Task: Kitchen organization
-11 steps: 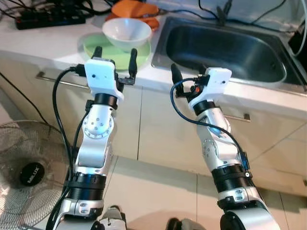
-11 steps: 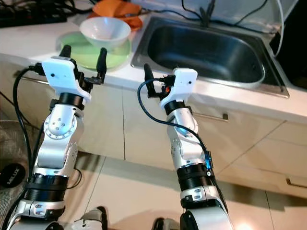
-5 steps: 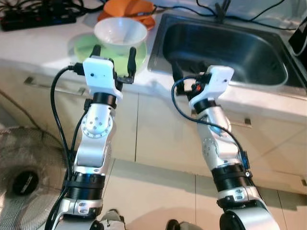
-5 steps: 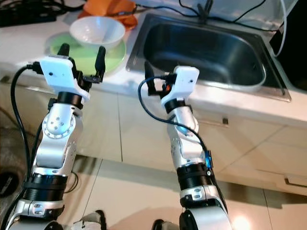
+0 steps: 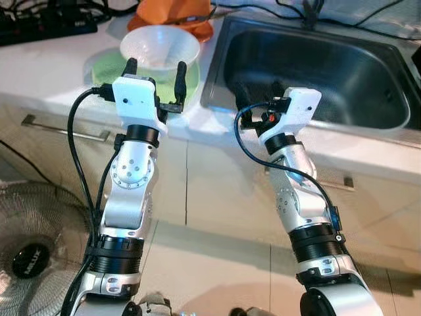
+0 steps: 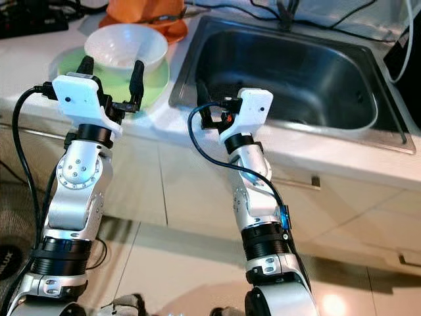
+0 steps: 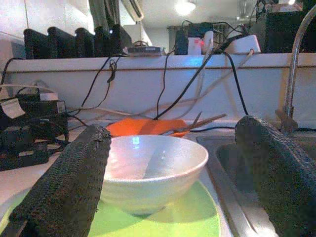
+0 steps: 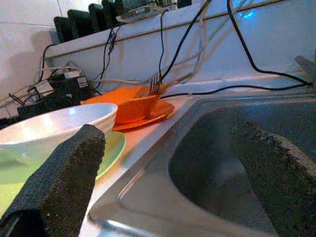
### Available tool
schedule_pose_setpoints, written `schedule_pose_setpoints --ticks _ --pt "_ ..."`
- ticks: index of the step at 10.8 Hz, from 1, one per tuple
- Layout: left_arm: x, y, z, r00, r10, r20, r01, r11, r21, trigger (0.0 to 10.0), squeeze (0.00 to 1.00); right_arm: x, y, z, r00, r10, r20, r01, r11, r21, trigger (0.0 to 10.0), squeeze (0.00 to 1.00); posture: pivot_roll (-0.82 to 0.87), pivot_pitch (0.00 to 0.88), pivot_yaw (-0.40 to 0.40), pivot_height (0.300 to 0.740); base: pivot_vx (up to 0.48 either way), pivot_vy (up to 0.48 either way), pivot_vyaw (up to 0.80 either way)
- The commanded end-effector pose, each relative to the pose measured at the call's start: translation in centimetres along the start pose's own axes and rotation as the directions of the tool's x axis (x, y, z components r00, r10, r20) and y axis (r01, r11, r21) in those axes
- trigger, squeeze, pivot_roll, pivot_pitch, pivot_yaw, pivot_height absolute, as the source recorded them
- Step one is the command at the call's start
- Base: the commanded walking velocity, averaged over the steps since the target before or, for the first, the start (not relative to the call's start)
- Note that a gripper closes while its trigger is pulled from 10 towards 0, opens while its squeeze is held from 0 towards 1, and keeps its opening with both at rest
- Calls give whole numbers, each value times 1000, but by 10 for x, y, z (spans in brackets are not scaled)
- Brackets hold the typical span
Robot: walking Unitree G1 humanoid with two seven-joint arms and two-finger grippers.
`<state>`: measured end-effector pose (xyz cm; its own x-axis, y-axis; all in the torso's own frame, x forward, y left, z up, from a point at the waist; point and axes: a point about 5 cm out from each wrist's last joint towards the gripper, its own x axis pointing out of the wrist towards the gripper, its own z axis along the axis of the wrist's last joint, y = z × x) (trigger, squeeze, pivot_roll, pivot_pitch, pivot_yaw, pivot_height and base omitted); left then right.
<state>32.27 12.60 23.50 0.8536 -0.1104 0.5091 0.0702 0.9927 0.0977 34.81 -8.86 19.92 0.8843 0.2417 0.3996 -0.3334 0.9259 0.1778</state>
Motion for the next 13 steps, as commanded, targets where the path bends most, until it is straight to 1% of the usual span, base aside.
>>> schedule_pose_setpoints --ticks 1,7,13 --pt "3 -4 9 999 -18 38 18 1000 4 10000 0 1 -1 7 999 0 37 0 1000 2 10000 0 101 116 -84 740 360 0 0" --pt "3 -4 11 999 -19 46 18 1000 3 10000 0 1 1 6 999 7 33 -8 1000 22 10000 0 101 117 -84 740 416 0 0" --pt "3 -5 12 998 -21 51 21 1000 3 10000 0 0 2 6 999 18 40 -18 1000 16 10000 0 103 116 -86 740 458 0 0"
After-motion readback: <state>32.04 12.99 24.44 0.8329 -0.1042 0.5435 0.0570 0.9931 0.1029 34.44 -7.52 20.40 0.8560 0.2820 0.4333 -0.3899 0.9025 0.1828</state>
